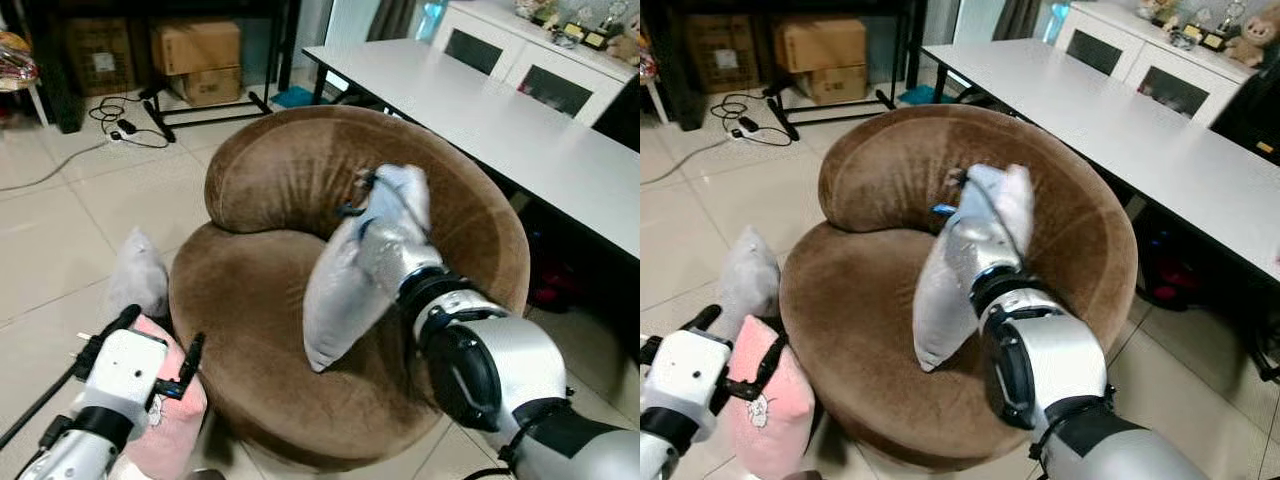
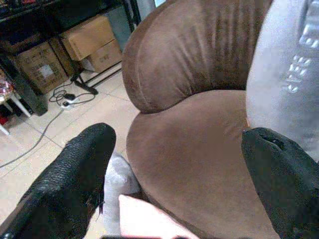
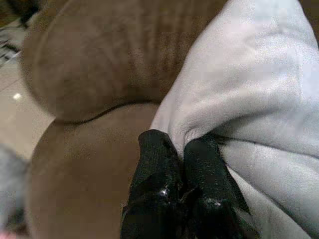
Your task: Move the pillow to the sofa from floor
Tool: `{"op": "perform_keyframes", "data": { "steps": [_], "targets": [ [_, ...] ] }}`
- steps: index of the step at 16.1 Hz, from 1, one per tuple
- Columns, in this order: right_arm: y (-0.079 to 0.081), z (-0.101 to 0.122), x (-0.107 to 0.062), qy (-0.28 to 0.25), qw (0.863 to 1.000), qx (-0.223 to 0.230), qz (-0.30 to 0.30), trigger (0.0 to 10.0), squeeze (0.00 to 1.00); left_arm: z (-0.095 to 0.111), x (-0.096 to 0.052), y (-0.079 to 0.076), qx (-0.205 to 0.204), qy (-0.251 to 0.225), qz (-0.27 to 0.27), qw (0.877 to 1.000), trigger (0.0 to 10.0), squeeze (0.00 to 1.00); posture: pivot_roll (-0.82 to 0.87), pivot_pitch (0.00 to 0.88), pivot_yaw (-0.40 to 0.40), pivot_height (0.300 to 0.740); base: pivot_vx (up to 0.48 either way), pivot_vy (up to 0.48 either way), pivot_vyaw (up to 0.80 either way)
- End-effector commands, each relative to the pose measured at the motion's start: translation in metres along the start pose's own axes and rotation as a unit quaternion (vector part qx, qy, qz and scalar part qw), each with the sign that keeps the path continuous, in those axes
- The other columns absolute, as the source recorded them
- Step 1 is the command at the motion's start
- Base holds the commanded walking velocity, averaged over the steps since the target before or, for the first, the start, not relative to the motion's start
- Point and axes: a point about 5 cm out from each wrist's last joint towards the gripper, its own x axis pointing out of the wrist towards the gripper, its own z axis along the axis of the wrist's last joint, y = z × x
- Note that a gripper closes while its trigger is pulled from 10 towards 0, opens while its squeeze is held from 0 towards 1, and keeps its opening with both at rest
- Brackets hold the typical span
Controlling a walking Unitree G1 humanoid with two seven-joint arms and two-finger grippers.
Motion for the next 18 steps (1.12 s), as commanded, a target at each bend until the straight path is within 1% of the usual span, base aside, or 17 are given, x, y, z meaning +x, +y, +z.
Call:
{"op": "perform_keyframes", "data": {
  "steps": [1,2,3,4,5,6,7,8,10,11,12,13,14,15,16,17,18],
  "targets": [
    [0.002,0.019,-0.001,-0.029,0.999,-0.011,0.016,10.0,0.00,0.003,-0.002,-0.003,-0.002,-0.003,-0.002,1.000,10.0,0.00,0.25,0.000,-0.223,0.740,0.000,0.000,0.00],
    [0.007,0.026,-0.002,-0.041,0.998,-0.014,0.042,10.0,0.29,0.003,-0.003,-0.003,-0.002,-0.002,0.002,1.000,10.0,0.00,0.25,0.000,-0.229,0.740,0.000,0.000,0.00],
    [0.011,0.029,-0.003,-0.045,0.997,-0.010,0.054,10.0,0.82,0.003,-0.004,-0.003,-0.002,-0.001,0.004,1.000,10.0,0.00,0.25,0.000,-0.231,0.740,0.000,0.000,0.00],
    [0.014,0.034,-0.004,-0.052,0.996,-0.007,0.069,10.0,1.00,0.004,-0.004,-0.004,-0.003,0.000,0.006,1.000,10.0,0.00,0.25,0.000,-0.234,0.740,0.000,0.000,0.00],
    [0.017,0.040,-0.005,-0.059,0.995,-0.002,0.076,10.0,1.00,0.004,-0.005,-0.004,-0.003,0.000,0.009,1.000,10.0,0.00,0.25,0.000,-0.239,0.740,0.000,0.000,0.00],
    [0.017,0.045,-0.006,-0.070,0.995,-0.015,0.067,10.0,1.00,0.004,-0.005,-0.004,-0.003,0.000,0.013,1.000,10.0,0.00,0.25,0.000,-0.240,0.740,0.000,0.000,0.00],
    [0.017,0.050,-0.007,-0.091,0.993,-0.061,0.049,10.0,1.00,0.004,-0.004,-0.004,-0.002,0.000,0.016,1.000,10.0,0.00,0.25,0.000,-0.243,0.740,0.000,0.000,0.00],
    [0.017,0.053,-0.007,-0.104,0.989,-0.092,0.046,10.0,1.00,0.004,-0.004,-0.004,-0.002,0.000,0.019,1.000,10.0,0.00,0.25,0.000,-0.244,0.740,0.000,0.000,0.00],
    [0.019,0.056,-0.008,-0.111,0.988,-0.094,0.055,10.0,1.00,0.005,-0.003,-0.003,0.000,-0.001,0.022,1.000,10.0,0.00,0.25,0.000,-0.245,0.740,0.000,0.000,0.00],
    [0.021,0.061,-0.009,-0.123,0.985,-0.100,0.069,10.0,1.00,0.005,-0.003,-0.003,0.002,-0.001,0.028,1.000,10.0,0.00,0.25,0.000,-0.246,0.740,0.000,0.000,0.00],
    [0.021,0.063,-0.010,-0.136,0.979,-0.122,0.086,10.0,1.00,0.004,-0.001,-0.002,0.003,0.000,0.037,0.999,10.0,0.00,0.25,0.000,-0.247,0.740,0.000,0.000,0.00],
    [0.020,0.062,-0.009,-0.141,0.976,-0.137,0.091,10.0,1.00,0.004,-0.001,-0.002,0.002,-0.001,0.044,0.999,10.0,0.00,0.25,0.000,-0.250,0.740,0.000,0.000,0.00],
    [0.015,0.054,-0.007,-0.137,0.972,-0.146,0.124,10.0,1.00,0.003,0.002,0.001,-0.011,-0.003,0.071,0.997,10.0,0.00,0.24,0.000,-0.244,0.740,0.000,0.000,0.00],
    [0.000,0.043,-0.003,-0.124,0.972,-0.132,0.151,10.0,0.00,0.006,0.011,0.003,-0.048,-0.017,0.101,0.994,10.0,0.00,0.21,0.000,-0.227,0.740,0.000,0.000,0.00],
    [-0.008,0.039,-0.002,-0.124,0.971,-0.134,0.157,10.0,0.00,0.007,0.015,0.003,-0.057,-0.022,0.106,0.993,10.0,0.00,0.20,0.000,-0.216,0.740,0.000,0.000,0.00],
    [-0.011,0.037,-0.002,-0.127,0.970,-0.137,0.157,10.0,0.00,0.007,0.017,0.003,-0.057,-0.023,0.107,0.992,10.0,0.00,0.20,0.000,-0.211,0.740,0.000,0.000,0.00],
    [-0.027,0.032,0.000,-0.124,0.970,-0.120,0.170,10.0,0.00,0.008,0.024,0.003,-0.063,-0.029,0.109,0.992,10.0,0.00,0.16,0.000,-0.187,0.740,0.000,0.000,0.00]
  ]
}}
